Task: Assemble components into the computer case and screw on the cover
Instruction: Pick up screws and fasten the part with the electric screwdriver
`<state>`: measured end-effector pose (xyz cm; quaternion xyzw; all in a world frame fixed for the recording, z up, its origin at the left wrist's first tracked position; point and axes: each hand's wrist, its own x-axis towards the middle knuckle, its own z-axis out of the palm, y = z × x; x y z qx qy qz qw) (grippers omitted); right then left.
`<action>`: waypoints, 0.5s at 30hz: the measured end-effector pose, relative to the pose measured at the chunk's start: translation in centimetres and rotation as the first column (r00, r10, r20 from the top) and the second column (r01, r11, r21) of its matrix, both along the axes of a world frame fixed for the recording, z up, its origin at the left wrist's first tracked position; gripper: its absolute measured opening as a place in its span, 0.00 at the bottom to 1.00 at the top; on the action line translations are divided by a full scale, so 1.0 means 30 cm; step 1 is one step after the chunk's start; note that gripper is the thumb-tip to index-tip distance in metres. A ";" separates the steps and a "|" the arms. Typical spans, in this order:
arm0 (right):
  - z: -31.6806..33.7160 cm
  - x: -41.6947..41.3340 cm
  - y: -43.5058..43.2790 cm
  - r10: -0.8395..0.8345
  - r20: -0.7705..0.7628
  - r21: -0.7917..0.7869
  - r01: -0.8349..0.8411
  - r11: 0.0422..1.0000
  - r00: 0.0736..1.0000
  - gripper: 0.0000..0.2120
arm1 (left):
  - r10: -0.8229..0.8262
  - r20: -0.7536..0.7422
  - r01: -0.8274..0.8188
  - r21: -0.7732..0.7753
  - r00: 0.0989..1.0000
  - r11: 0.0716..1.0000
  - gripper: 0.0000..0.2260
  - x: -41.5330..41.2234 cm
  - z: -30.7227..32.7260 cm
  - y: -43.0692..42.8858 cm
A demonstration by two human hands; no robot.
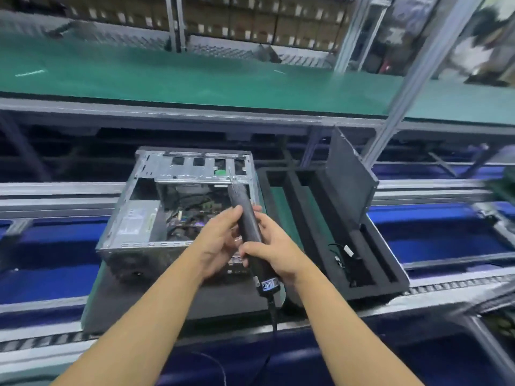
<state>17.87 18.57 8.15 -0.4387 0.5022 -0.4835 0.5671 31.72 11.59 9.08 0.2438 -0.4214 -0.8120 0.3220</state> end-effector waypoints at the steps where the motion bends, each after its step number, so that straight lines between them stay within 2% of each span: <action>1: -0.002 -0.062 0.006 -0.032 -0.014 0.003 0.032 0.999 0.999 0.34 | -0.025 0.015 0.025 0.014 1.000 1.000 0.16 -0.070 0.006 0.000; 4: -0.007 -0.256 0.036 -0.098 -0.022 0.029 0.099 0.995 0.995 0.43 | -0.087 0.056 0.085 0.037 0.995 0.996 0.17 -0.281 0.010 0.005; 6: -0.018 -0.386 0.070 -0.125 -0.025 0.024 0.125 0.992 0.992 0.42 | -0.105 0.110 0.104 0.015 0.988 0.994 0.16 -0.406 -0.006 0.010; 9: -0.050 -0.570 0.126 -0.185 -0.074 0.040 0.188 0.981 0.980 0.38 | -0.138 0.269 0.170 -0.098 0.953 0.981 0.13 -0.555 -0.074 0.013; 12: -0.100 -0.713 0.164 -0.224 -0.142 0.087 0.237 0.968 0.964 0.38 | -0.066 0.514 0.225 -0.255 0.856 0.940 0.07 -0.644 -0.190 0.004; 15: -0.165 -0.776 0.176 -0.249 -0.213 0.103 0.275 0.956 0.945 0.41 | 0.059 0.673 0.238 -0.341 0.738 0.910 0.08 -0.675 -0.326 0.000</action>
